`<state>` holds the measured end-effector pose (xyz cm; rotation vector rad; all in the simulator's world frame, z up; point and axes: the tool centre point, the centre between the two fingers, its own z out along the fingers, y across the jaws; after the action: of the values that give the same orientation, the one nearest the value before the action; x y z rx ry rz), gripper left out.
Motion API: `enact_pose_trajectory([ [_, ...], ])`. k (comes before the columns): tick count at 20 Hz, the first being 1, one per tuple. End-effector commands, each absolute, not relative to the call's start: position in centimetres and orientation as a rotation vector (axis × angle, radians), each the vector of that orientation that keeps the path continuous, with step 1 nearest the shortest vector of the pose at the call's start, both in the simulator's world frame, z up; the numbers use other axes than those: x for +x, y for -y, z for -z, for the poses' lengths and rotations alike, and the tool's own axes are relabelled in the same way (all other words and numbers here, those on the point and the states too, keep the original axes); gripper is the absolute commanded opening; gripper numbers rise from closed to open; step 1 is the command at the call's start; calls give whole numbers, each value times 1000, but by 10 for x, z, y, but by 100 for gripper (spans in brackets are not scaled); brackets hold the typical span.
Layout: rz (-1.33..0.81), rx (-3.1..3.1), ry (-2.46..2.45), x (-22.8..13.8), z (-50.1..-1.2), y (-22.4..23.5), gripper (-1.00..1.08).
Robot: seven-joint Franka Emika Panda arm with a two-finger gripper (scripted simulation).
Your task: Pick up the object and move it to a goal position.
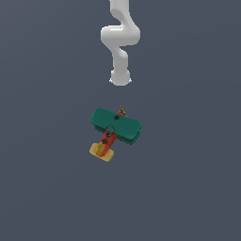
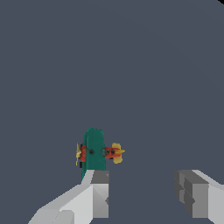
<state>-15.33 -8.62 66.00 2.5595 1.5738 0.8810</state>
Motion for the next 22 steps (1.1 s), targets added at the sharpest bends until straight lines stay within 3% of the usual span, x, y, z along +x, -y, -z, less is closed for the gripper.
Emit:
enact_pose_trajectory([
  [1, -911, 2521, -1618, -158, -666, 93, 28],
  [22, -1154, 2183, -1938, -187, -694, 157, 28],
])
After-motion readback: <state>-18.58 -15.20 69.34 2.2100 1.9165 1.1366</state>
